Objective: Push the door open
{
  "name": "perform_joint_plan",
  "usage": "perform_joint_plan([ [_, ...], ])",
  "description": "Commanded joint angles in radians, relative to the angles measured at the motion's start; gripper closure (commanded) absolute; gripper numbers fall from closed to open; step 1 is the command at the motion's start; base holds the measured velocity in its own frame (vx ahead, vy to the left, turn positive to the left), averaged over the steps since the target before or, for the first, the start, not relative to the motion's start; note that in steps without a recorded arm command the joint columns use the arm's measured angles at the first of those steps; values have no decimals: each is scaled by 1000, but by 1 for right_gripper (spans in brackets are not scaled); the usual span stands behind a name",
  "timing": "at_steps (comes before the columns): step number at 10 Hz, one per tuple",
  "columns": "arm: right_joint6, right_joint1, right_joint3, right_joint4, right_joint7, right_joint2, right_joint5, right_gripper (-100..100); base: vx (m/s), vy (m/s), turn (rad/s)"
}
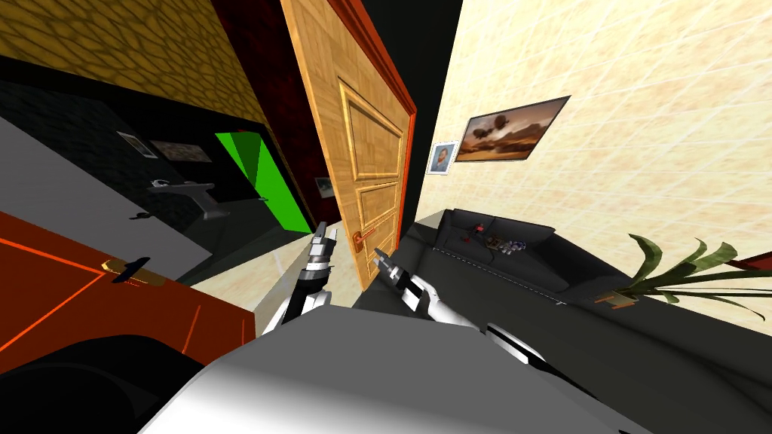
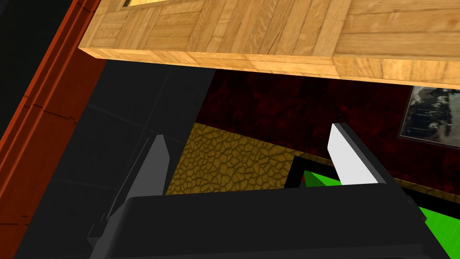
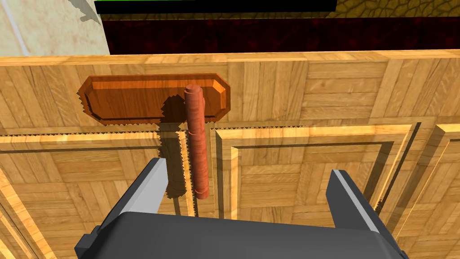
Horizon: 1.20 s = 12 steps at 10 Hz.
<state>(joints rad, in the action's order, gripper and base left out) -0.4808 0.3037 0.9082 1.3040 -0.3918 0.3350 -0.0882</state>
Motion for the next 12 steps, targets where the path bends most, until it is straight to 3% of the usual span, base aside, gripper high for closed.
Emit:
perform_joint_plan([
  [1, 0, 25, 29, -25, -12, 11, -4, -100, 197, 3, 0],
  [6, -4, 89, 108, -102, -39, 36, -12, -100, 210, 2, 1],
  [8, 4, 82, 92, -103, -32, 21, -11, -100, 91, 54, 40],
  [12, 13, 79, 74, -129, -21, -8, -8, -100, 110, 166, 56],
])
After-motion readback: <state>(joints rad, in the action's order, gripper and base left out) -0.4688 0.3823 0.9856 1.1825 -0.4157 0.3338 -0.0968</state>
